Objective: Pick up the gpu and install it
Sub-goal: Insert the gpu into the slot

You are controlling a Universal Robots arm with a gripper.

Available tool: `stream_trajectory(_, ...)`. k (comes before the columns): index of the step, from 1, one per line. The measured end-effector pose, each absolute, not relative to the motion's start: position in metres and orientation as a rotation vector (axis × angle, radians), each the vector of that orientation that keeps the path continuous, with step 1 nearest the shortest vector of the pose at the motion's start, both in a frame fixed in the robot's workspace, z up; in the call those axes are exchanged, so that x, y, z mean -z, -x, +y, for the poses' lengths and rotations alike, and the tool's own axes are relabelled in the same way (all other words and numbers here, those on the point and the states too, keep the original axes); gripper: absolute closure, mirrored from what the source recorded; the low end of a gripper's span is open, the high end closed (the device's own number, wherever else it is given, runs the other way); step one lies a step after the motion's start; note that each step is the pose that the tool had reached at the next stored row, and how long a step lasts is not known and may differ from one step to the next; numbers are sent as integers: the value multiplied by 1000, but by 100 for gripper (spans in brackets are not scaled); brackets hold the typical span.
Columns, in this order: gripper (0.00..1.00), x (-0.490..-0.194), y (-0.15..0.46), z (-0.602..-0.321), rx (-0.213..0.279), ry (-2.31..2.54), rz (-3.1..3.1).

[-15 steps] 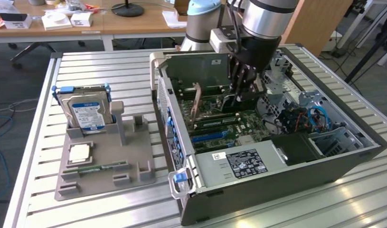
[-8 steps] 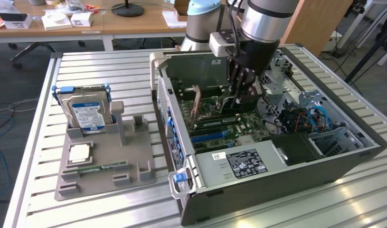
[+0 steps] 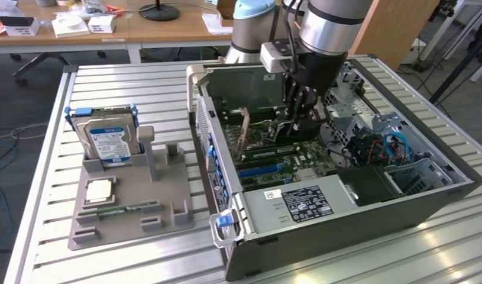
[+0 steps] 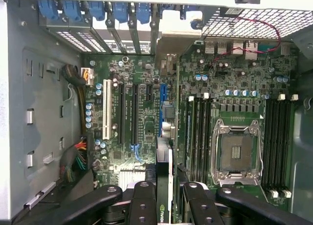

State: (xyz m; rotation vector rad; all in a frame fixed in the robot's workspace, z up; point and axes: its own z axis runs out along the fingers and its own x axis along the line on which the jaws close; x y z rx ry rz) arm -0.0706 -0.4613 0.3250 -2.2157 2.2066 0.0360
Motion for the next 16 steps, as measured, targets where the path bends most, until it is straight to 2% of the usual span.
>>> stream_trajectory(16, 74, -319, 77, -461, -35, 2215, 2206)
